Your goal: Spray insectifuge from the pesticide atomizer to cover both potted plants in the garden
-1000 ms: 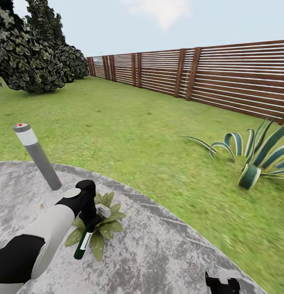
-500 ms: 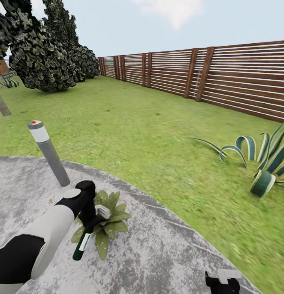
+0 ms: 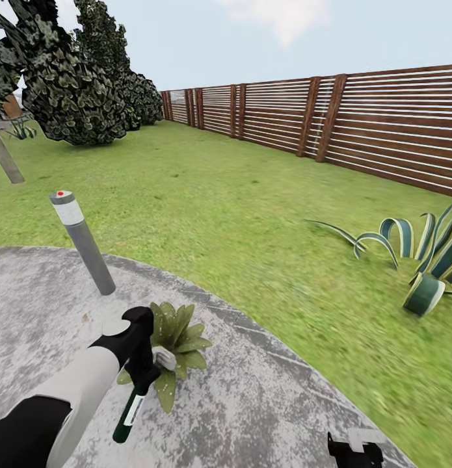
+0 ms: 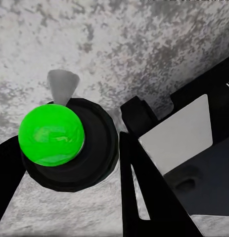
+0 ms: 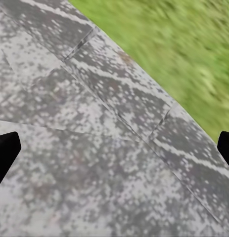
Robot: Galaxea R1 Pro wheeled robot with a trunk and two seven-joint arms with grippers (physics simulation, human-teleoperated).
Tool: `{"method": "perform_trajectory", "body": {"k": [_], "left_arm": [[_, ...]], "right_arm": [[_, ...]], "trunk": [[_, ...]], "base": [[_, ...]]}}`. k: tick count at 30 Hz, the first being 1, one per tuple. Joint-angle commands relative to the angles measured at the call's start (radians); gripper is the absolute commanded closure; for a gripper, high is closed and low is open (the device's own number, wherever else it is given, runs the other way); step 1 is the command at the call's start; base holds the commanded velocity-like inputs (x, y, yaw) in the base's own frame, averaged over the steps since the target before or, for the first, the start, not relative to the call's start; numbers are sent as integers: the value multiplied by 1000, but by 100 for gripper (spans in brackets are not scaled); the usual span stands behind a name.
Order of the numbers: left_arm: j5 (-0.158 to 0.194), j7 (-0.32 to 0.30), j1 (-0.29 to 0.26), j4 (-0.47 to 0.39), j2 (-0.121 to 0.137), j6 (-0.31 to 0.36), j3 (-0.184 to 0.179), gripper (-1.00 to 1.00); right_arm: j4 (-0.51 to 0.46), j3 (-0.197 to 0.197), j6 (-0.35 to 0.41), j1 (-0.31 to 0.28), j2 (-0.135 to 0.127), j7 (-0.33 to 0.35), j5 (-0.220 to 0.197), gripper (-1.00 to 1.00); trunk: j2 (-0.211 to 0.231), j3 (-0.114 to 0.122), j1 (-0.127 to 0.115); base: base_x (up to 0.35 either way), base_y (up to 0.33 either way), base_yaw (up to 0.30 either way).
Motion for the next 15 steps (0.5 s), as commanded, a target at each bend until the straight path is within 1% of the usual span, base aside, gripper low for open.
{"method": "perform_trajectory", "body": {"k": [1, 2, 3, 4, 5, 7, 10, 15], "left_arm": [[-5, 2, 0, -2, -1, 10, -2, 100], [-4, 13, 0, -3, -6, 11, 9, 100], [-4, 19, 1, -3, -12, 10, 27, 100], [-4, 21, 1, -3, -15, 10, 41, 100], [-4, 23, 1, -4, -18, 10, 67, 100], [-4, 26, 1, -4, -20, 10, 95, 100], [-6, 27, 1, -4, -21, 10, 106, 100], [-8, 28, 1, -4, -21, 10, 107, 100]], "right_arm": [[2, -6, -3, -1, 0, -6, 11, -100], [2, -6, -3, -1, 0, -6, 11, -100], [2, -5, -3, -1, 0, -7, 11, -100], [2, -5, -3, -1, 0, -7, 11, -100], [2, -6, -4, -1, 0, -7, 11, -100], [2, -7, -4, -1, 0, -7, 11, -100], [2, -7, -5, -1, 0, -7, 11, -100], [2, -7, -5, -1, 0, -7, 11, -100]], "trunk": [[0, -1, 0], [0, -1, 0], [0, -2, 0], [0, -3, 0], [0, -4, 0], [0, -5, 0], [0, -6, 0], [0, -6, 0]], "base": [[0, 0, 16], [0, 0, 70], [0, 0, 122], [0, 0, 146], [0, 0, 167], [27, -12, 151], [206, -115, 39], [264, -49, 4]]}}
